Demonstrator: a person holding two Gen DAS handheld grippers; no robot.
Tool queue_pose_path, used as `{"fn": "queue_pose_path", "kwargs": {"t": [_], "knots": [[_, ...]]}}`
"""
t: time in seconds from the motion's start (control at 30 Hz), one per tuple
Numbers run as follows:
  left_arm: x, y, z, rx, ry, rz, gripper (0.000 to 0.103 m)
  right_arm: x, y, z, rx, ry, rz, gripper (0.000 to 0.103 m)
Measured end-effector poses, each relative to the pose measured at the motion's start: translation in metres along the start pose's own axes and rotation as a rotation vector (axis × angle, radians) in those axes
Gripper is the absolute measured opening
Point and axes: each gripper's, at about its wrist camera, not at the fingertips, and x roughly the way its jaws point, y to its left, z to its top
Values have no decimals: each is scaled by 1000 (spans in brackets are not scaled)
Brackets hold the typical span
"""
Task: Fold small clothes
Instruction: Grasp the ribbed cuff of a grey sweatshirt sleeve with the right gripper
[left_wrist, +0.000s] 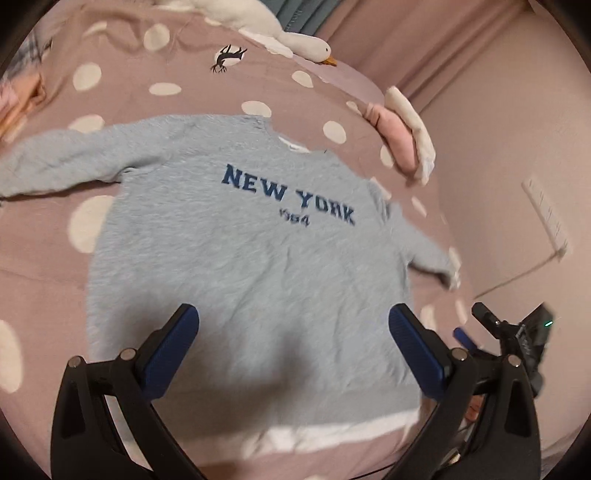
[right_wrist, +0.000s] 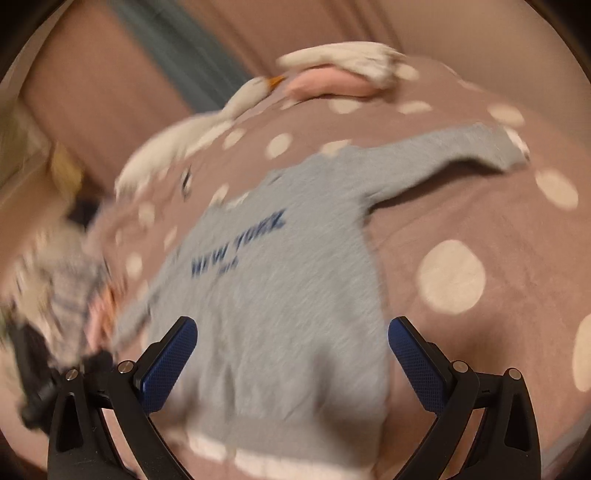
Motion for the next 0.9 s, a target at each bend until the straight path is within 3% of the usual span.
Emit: {"fn": "queue_pose_path", "kwargs": {"t": [0.13,0.2,0.3,0.4,0.53,0.63,0.7,0.73,0.77,0.8,0.9], "knots": [[20,-1,21,-26,-9,17,103,3,-65,44,196,-79,5,102],[33,-2,32,-48,5,19,103,10,-99,65,283,-109,-37,102],[46,2,40,-58,18,37,103,23,-140,84,426,-134,-3,102],[60,-2,48,-53,36,49,103,32,-165,94,533,-176,37,102],[78,-11,53,-24,62,66,103,35,-173,109,556,-230,46,97],[87,-14,54,-16,77,65,103,39,-186,117,596,-248,14,79],[90,-13,54,-15,83,69,103,38,-202,123,639,-268,11,52],[90,-11,54,-17,85,71,103,40,-205,124,652,-271,3,45],[90,-9,55,-20,83,73,103,39,-208,124,659,-270,-16,29],[89,-8,56,-22,79,76,103,39,-208,127,659,-262,-47,23],[80,2,61,-38,57,89,103,34,-187,136,567,-266,-82,20]]}}
